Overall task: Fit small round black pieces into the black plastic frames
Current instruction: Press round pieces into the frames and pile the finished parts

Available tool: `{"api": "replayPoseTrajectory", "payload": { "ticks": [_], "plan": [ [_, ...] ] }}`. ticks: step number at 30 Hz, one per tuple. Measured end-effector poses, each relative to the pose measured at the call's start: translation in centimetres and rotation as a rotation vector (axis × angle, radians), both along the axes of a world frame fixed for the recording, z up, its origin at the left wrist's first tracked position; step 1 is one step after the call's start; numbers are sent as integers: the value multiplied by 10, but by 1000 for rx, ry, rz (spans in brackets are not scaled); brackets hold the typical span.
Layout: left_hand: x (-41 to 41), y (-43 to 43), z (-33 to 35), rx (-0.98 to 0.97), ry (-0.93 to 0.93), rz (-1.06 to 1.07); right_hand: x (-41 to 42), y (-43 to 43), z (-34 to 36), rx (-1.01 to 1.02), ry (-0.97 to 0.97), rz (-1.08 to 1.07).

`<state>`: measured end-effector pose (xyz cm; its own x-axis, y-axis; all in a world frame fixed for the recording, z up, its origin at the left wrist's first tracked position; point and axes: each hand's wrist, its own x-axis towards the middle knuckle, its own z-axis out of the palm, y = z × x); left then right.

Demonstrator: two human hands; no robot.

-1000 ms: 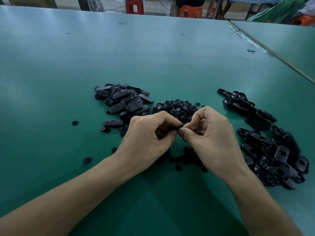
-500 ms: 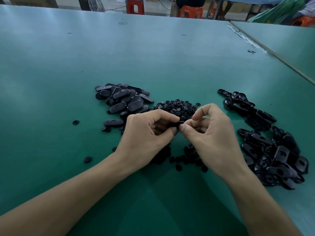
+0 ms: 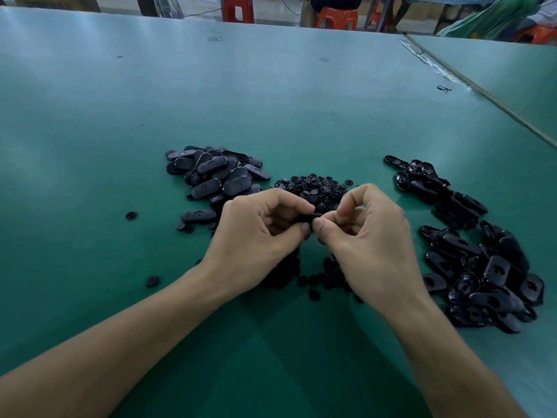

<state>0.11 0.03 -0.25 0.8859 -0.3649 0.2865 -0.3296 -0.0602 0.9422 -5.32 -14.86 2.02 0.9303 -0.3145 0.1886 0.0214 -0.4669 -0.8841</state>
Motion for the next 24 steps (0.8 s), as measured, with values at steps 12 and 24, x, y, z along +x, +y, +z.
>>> {"api": "replayPoseTrajectory", "payload": {
  "ticks": [12,24],
  "plan": [
    [0,1,3,4,8,11,1,3,-2,8,-7,-51],
    [0,1,-1,129,-138,119,-3,15,-4,-276,-96,-63]
  ]
}}
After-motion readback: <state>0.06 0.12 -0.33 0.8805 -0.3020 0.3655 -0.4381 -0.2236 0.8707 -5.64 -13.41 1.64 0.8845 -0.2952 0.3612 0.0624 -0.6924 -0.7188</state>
